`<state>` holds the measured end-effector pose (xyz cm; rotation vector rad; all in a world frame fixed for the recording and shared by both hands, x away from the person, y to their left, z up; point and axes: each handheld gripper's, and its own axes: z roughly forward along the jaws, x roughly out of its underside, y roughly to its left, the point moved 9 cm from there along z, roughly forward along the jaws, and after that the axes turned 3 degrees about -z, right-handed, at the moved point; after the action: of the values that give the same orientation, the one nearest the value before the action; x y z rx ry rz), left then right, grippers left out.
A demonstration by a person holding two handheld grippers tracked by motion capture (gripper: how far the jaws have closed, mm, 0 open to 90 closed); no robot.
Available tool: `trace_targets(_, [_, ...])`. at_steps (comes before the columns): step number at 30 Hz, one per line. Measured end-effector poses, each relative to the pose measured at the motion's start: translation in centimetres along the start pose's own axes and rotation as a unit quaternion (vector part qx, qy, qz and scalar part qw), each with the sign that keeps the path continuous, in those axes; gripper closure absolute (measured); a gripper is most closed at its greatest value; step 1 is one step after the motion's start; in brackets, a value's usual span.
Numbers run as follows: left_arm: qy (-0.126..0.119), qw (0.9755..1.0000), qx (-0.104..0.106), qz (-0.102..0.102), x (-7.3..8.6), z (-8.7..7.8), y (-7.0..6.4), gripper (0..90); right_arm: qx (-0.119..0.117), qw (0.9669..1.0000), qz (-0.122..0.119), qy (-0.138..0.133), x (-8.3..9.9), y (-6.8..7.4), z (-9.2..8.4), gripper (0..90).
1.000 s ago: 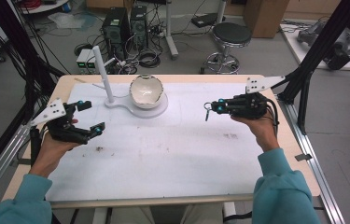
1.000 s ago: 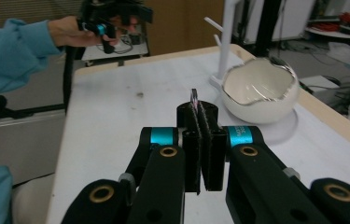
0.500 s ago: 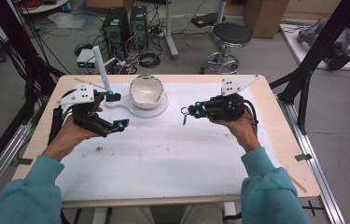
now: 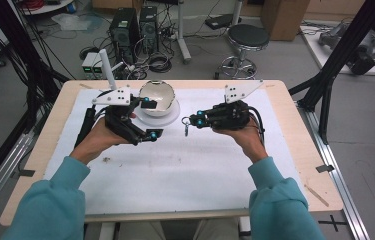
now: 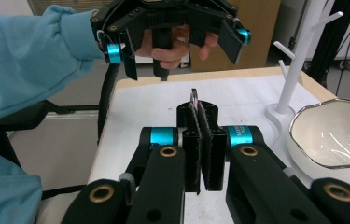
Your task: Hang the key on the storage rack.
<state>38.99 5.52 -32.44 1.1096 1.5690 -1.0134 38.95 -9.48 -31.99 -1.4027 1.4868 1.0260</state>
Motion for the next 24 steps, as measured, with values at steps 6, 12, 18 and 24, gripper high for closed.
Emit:
trace_targets(6, [0.002,0.9998,0.017,-0.007,0.2,1.2,-0.2,2.4,-0.005,1.0000,0.000,-0.007,-0.1,0.0,0.3,89.1])
trace_targets(12, [0.005,0.9994,0.033,-0.004,0.2,2.1,-0.8,2.4,-0.011,0.9999,0.002,-0.007,-0.1,0.1,0.7,89.1])
trace_targets(18, [0.010,0.9992,0.038,-0.002,0.4,2.3,-1.0,2.4,-0.018,0.9998,-0.002,-0.005,-0.2,0.2,1.4,89.1])
trace_targets(24, [0.014,0.9991,0.040,-0.009,0.5,2.1,-0.9,10.5,-0.021,0.9998,-0.001,-0.003,0.0,0.0,2.1,89.1])
